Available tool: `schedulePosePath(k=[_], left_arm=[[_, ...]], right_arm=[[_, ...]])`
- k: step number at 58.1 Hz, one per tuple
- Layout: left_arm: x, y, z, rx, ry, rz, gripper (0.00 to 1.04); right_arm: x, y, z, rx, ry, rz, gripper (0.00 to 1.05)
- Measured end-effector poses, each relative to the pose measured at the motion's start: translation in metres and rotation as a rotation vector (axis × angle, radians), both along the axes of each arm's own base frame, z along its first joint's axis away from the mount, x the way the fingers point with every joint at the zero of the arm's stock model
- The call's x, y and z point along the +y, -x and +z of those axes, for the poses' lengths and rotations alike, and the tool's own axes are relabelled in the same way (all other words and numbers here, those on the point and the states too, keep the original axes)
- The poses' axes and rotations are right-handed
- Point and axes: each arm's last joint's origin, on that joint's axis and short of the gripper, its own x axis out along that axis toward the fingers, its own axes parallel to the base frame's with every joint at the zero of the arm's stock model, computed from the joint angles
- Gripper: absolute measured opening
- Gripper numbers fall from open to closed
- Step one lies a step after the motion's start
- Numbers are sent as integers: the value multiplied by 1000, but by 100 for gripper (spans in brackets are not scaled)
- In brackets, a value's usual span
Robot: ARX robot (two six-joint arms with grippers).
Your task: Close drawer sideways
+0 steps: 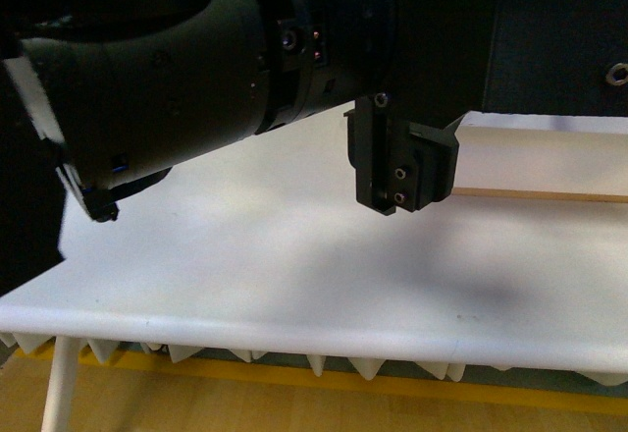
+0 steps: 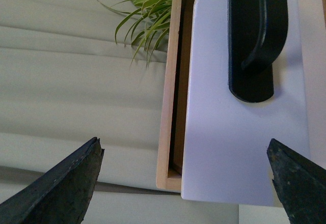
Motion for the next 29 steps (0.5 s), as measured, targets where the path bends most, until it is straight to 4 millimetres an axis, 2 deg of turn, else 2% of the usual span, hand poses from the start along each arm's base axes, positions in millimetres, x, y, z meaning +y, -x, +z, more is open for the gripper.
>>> schedulePosePath(k=[13, 29], left_arm=[[-9, -10, 3, 0, -2, -3, 98], [-23, -22, 7, -4, -19, -23, 98]], right_arm=[[-4, -4, -3, 16, -1, -3, 95], [-14, -24, 2, -3, 9, -15, 95]])
